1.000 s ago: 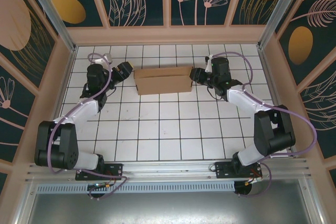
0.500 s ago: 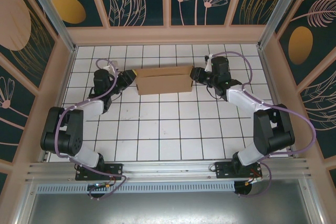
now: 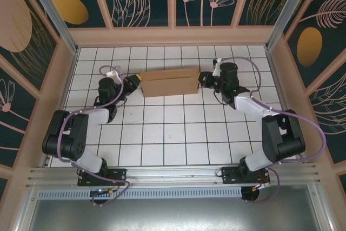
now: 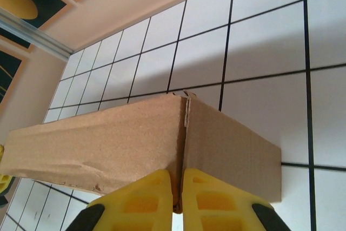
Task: Fold the paper box
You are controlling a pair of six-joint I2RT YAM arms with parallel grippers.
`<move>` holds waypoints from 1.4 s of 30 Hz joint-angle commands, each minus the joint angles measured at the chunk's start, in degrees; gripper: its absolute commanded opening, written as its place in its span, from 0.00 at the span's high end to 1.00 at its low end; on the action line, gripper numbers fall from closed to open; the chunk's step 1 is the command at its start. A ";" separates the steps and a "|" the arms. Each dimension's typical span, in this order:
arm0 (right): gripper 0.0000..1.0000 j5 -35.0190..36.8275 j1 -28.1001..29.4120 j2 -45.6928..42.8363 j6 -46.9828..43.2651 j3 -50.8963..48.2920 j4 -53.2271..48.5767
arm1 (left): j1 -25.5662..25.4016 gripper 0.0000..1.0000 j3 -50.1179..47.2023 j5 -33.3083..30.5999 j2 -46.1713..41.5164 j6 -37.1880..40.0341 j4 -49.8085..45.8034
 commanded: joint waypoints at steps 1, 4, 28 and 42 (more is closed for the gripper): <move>0.88 2.62 0.94 -1.91 -1.58 -7.24 -4.85 | -2.26 0.88 -4.43 0.16 -1.91 1.37 -8.68; 0.82 3.21 1.73 -5.92 -1.11 -12.94 0.49 | -3.94 0.86 -6.37 -1.88 -4.92 3.13 -11.45; 0.49 9.12 4.14 -12.27 2.66 -21.86 -2.39 | -7.45 0.52 -10.43 -15.53 -12.75 7.41 -19.21; 0.67 5.37 4.09 5.32 2.48 -12.58 -0.39 | -10.81 0.61 -3.29 -6.12 8.80 2.45 -7.04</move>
